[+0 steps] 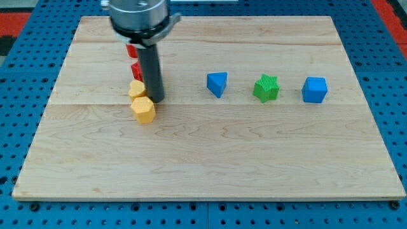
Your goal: Place the red star in between the red circle and green circle
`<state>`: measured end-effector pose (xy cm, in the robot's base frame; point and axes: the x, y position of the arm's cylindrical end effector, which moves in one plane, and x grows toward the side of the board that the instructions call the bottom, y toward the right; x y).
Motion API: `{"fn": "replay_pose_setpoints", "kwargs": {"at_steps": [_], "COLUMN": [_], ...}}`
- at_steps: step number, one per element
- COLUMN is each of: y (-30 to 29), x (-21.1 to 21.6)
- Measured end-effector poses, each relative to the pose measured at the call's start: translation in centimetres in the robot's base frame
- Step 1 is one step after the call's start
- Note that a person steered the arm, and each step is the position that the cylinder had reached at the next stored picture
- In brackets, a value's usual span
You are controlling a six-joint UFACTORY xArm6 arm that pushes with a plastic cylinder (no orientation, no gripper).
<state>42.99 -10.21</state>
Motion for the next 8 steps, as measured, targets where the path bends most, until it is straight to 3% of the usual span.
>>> {"fn": "replay_pose_setpoints", "kwargs": {"at_steps": [1, 2, 3, 7, 8], "y": [-5.0, -5.3, -2.9, -1.4, -0.1], "x": [-0.8, -3.5, -6.9, -7.7, -9.8]}}
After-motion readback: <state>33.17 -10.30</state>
